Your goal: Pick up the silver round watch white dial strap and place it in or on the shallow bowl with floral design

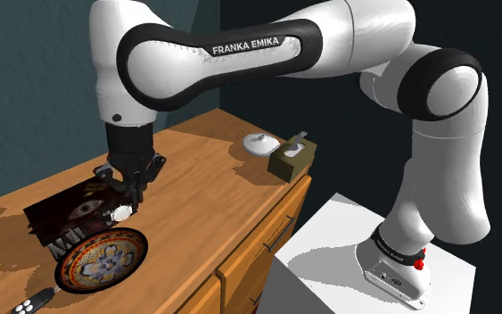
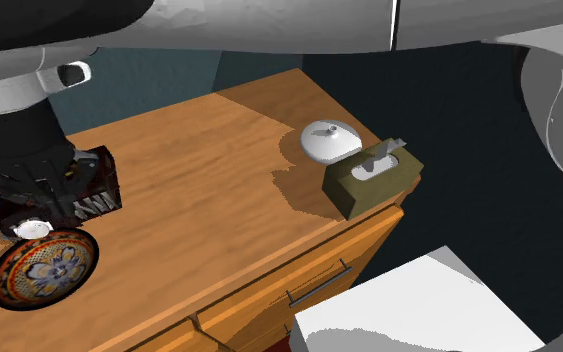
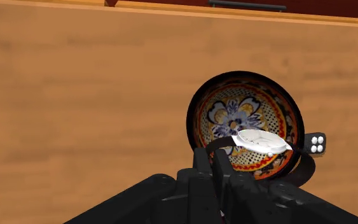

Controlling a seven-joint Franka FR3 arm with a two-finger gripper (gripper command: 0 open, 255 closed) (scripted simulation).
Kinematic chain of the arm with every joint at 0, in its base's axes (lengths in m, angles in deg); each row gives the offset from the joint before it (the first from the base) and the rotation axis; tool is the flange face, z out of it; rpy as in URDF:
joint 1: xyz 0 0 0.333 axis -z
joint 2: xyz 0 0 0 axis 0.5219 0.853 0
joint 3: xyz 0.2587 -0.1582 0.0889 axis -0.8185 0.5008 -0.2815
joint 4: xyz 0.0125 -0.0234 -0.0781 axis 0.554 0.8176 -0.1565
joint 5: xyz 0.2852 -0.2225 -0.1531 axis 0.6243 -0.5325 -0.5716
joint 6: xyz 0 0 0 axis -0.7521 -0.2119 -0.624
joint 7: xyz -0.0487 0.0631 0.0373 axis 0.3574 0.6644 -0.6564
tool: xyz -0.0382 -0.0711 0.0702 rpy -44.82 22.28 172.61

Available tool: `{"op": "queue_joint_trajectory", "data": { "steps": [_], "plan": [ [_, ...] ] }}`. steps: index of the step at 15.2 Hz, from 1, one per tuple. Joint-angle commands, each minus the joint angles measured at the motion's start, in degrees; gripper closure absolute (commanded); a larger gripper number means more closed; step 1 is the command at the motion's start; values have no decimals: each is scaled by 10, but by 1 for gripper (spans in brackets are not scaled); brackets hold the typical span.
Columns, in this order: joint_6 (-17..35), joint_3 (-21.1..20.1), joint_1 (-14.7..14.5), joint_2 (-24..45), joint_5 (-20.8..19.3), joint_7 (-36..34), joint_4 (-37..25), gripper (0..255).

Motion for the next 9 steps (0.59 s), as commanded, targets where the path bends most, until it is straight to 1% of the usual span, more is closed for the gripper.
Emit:
{"op": "queue_joint_trajectory", "data": {
  "steps": [1, 2, 3, 9],
  "plan": [
    [-17, 0, -25, 46, -16, -24, -67, 255],
    [-31, 0, -38, 72, -25, -35, -107, 255],
    [-55, 2, -61, 113, -37, -50, -175, 255],
    [-8, 4, -56, 110, -34, -43, -124, 255]
  ]
}}
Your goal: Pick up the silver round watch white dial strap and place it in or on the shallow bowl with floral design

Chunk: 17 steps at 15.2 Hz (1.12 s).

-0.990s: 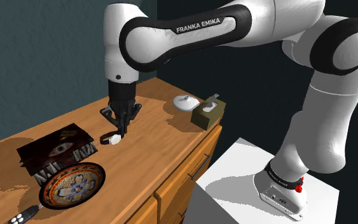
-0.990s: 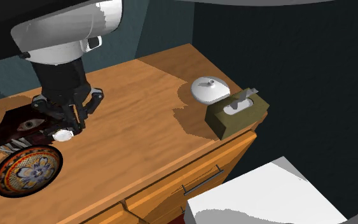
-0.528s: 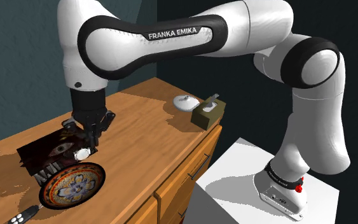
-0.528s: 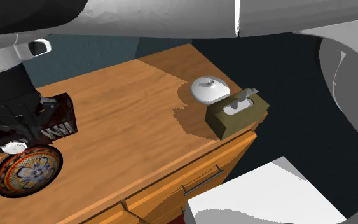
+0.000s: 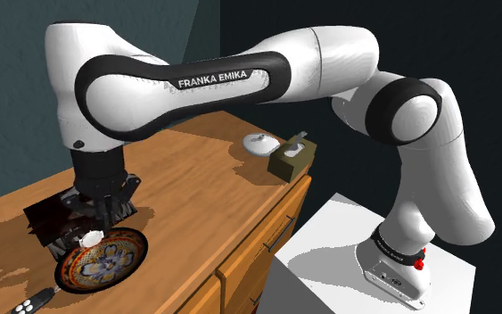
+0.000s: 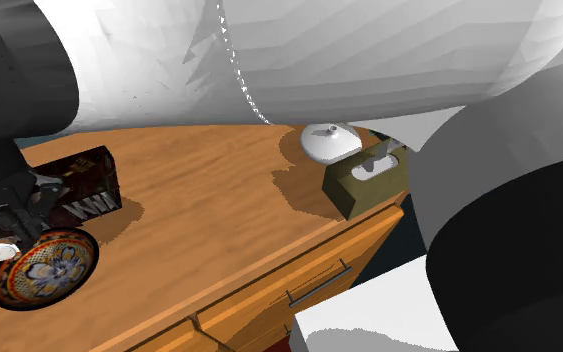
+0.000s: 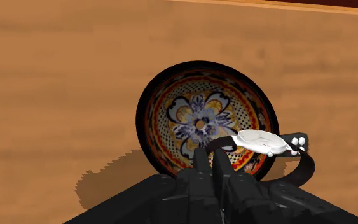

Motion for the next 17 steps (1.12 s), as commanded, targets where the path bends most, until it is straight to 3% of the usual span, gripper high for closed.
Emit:
{"op": "queue_joint_trajectory", "data": {
  "steps": [1, 10, 17],
  "plan": [
    [16, 0, 2, 0, 0, 2, 16, 255],
    [79, 2, 5, 10, 0, 12, 71, 255],
    [79, 2, 5, 10, 0, 12, 71, 255]
  ]
}}
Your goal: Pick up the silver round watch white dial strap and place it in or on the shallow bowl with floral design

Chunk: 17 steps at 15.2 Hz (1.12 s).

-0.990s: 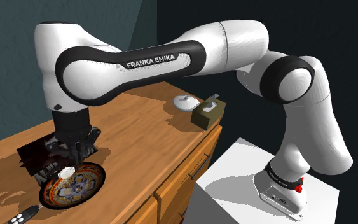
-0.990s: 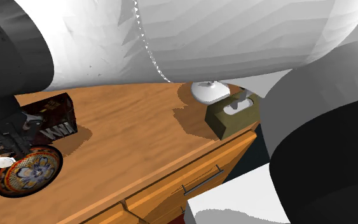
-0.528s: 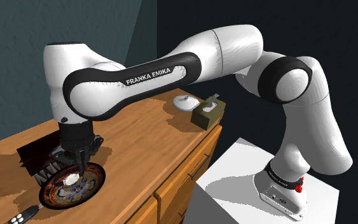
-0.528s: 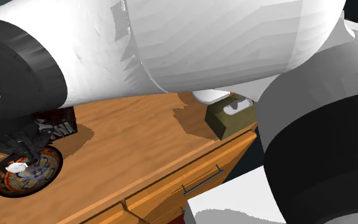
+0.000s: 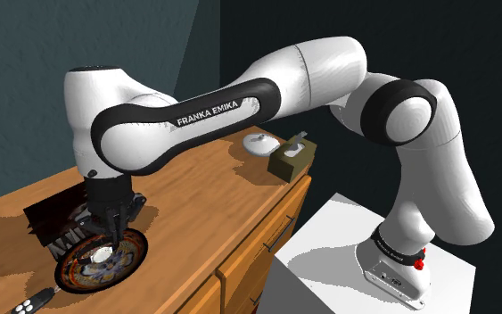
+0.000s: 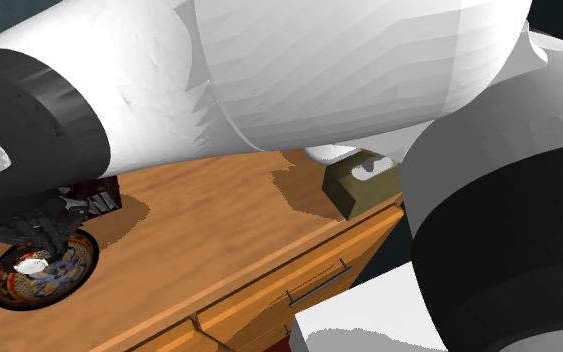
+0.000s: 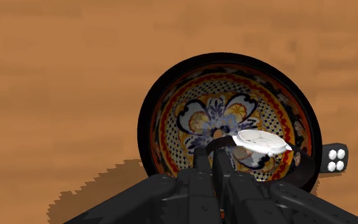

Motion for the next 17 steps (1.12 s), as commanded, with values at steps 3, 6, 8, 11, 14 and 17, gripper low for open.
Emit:
{"op": "queue_joint_trajectory", "data": {
  "steps": [3, 6, 8, 11, 14, 17],
  "plan": [
    [0, 0, 0, 0, 0, 0, 0, 0],
    [0, 0, 0, 0, 0, 0, 0, 0],
    [-15, -1, 2, -6, 1, 0, -9, 0],
    [-61, -2, 7, -18, 3, 1, -42, 0],
    [-61, -1, 7, -18, 4, 1, -42, 0],
    [-61, -1, 7, -18, 4, 1, -42, 0]
  ]
}}
